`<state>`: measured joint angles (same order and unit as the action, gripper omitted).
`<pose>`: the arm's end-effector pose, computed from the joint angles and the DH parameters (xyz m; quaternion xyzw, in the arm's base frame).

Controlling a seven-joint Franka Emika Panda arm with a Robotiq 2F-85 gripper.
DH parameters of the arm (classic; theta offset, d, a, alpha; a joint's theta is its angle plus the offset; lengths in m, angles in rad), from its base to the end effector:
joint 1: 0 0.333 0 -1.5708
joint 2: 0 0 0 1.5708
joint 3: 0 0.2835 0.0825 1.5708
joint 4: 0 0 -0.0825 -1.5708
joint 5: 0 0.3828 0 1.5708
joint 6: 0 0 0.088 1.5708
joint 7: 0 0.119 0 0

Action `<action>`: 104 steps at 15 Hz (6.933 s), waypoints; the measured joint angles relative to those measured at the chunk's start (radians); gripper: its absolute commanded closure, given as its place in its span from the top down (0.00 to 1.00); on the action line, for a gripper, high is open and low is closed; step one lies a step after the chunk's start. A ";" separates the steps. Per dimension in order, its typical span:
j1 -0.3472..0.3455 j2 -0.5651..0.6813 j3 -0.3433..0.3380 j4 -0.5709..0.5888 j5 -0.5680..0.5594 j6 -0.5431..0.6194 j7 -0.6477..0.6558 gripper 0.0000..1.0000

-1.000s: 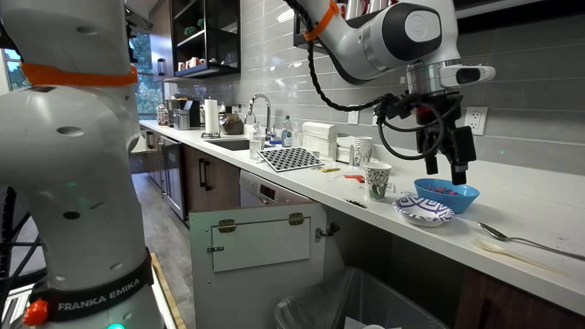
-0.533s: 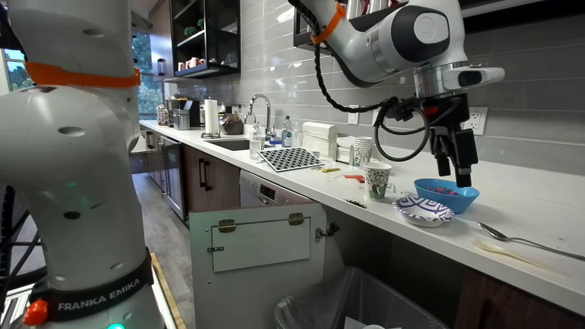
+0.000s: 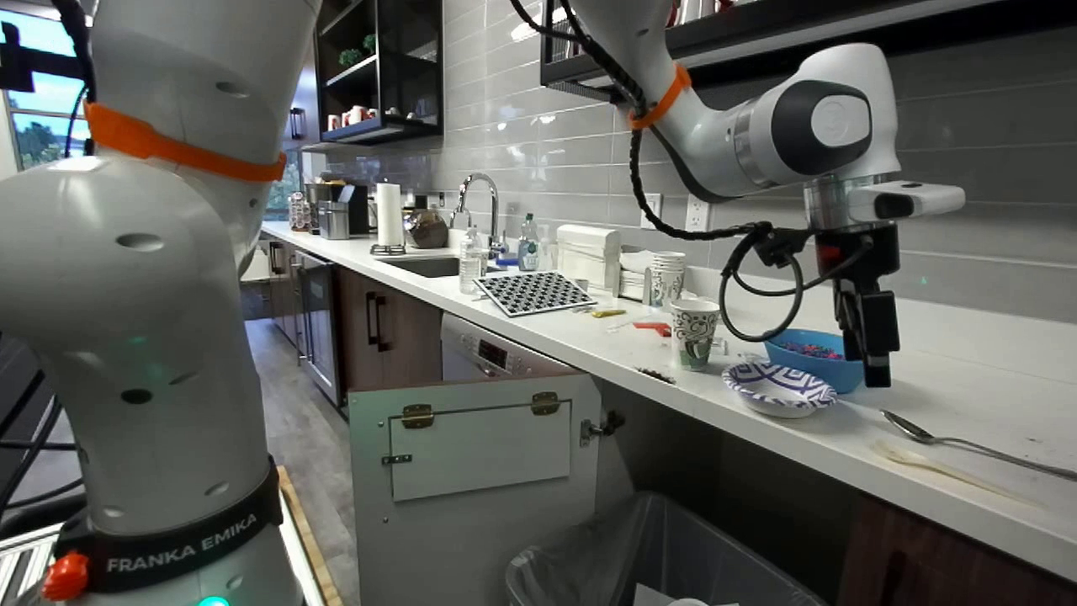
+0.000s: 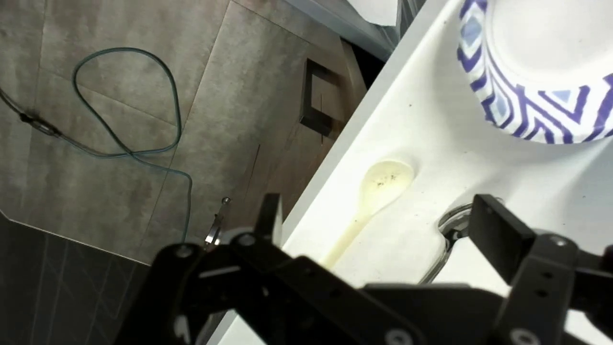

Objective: Use the white spoon to transfer some contents from the blue bowl into the white bowl

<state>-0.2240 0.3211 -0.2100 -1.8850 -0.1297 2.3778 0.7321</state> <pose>0.5748 -0.2629 0.3175 0.8556 -0.5036 0.0989 0.0671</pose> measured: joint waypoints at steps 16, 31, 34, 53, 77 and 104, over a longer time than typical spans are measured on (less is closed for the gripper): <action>-0.041 0.210 -0.055 0.189 0.149 0.000 -0.077 1.00; -0.079 0.368 -0.054 0.348 0.256 -0.030 -0.129 0.77; -0.083 0.389 -0.053 0.372 0.282 -0.030 -0.129 0.73; -0.102 0.440 -0.053 0.491 0.316 -0.088 -0.123 0.03; -0.085 0.157 0.160 0.300 0.612 0.232 -0.439 0.03; -0.227 0.325 0.601 0.286 0.785 0.861 -1.133 0.03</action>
<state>-0.4513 0.6460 0.3911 -1.5993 0.6558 3.2383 -0.4004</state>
